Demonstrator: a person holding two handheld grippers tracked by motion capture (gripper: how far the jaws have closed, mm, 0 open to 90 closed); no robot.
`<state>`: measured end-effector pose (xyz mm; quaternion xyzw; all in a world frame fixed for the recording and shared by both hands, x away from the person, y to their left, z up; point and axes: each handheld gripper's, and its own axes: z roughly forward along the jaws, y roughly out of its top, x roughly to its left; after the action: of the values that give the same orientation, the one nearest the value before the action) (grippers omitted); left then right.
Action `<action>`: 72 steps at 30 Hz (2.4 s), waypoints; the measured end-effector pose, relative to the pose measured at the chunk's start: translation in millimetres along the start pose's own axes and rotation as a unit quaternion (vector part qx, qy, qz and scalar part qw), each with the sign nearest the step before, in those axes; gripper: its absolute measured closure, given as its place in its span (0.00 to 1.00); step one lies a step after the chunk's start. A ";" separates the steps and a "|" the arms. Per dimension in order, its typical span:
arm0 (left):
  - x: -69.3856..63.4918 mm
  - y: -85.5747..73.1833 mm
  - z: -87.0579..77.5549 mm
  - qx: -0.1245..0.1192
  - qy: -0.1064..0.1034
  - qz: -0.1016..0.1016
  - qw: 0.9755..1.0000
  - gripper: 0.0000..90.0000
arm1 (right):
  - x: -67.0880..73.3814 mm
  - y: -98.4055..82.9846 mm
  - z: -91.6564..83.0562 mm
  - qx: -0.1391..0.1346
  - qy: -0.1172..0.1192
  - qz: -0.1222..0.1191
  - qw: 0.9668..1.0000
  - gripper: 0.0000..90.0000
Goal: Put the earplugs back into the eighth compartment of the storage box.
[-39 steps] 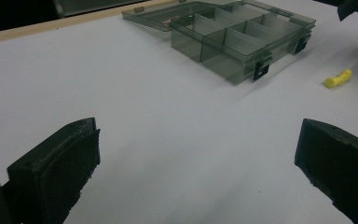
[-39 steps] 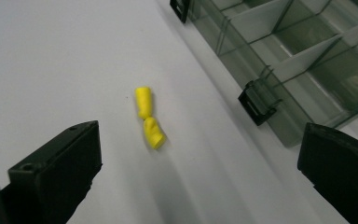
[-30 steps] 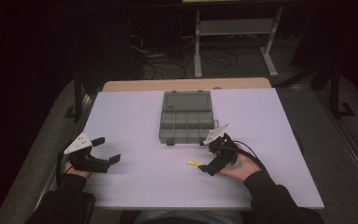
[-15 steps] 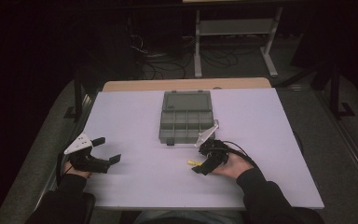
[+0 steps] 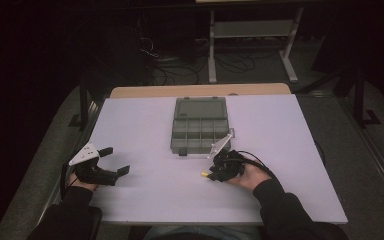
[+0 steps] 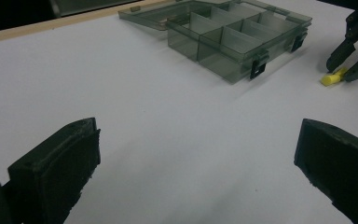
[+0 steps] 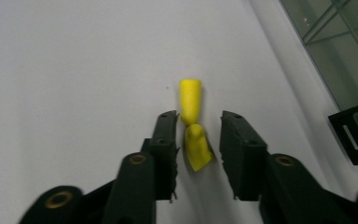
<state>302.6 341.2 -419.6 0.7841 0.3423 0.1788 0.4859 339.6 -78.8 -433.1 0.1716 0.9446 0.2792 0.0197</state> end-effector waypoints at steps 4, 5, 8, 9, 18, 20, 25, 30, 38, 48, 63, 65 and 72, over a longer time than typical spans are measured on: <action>0.0 0.0 0.1 0.000 -0.001 0.000 1.000 0.00 | 0.3 0.0 -0.1 0.001 0.000 0.000 1.000 0.86; -0.1 0.0 0.1 0.000 -0.001 0.000 1.000 0.00 | 0.4 -0.1 -0.4 0.002 0.001 0.001 1.000 0.87; 0.0 -0.1 0.2 0.001 -0.001 0.000 1.000 0.00 | 0.9 0.4 -2.1 0.001 0.000 -0.001 1.000 0.88; 0.0 -0.1 0.3 0.001 -0.001 0.000 1.000 0.00 | 1.1 0.9 -3.3 -0.002 -0.001 -0.001 1.000 0.88; -0.1 -0.1 2.0 0.006 -0.008 0.002 1.000 0.00 | -0.8 4.0 -23.1 -0.032 0.005 0.012 0.999 0.88; -0.5 0.1 2.3 0.006 -0.008 0.002 1.000 0.00 | -2.4 3.2 -27.3 -0.038 0.005 0.018 0.999 0.88; -0.4 0.0 2.4 0.006 -0.009 0.002 1.000 0.00 | -7.4 2.2 -43.1 -0.046 0.001 0.028 0.999 0.88; -0.4 0.0 2.4 0.006 -0.009 0.002 1.000 0.00 | -13.1 6.0 -60.0 -0.051 -0.011 0.029 0.998 0.89; -0.4 0.1 2.7 0.007 -0.010 0.003 1.000 0.00 | -24.7 14.3 -86.0 -0.059 -0.033 0.037 0.997 0.89; -0.3 0.0 2.6 0.007 -0.009 0.001 1.000 0.00 | -45.6 23.1 -103.6 -0.062 -0.047 0.052 0.996 0.89; -0.4 -0.2 3.0 0.010 -0.013 0.001 1.000 0.00 | -74.6 33.7 -89.2 -0.034 -0.052 0.087 0.994 0.89; -0.3 -0.3 3.1 0.010 -0.012 0.000 1.000 0.00 | -78.0 33.3 -85.2 -0.029 -0.054 0.093 0.994 0.89; -0.3 -0.3 3.3 0.011 -0.014 0.000 1.000 0.00 | -85.5 32.7 -74.9 -0.016 -0.054 0.104 0.993 0.89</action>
<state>304.3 339.0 -421.4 0.7918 0.3371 0.1639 0.4822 420.3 -120.7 -357.5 0.2831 0.9147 0.2850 0.0443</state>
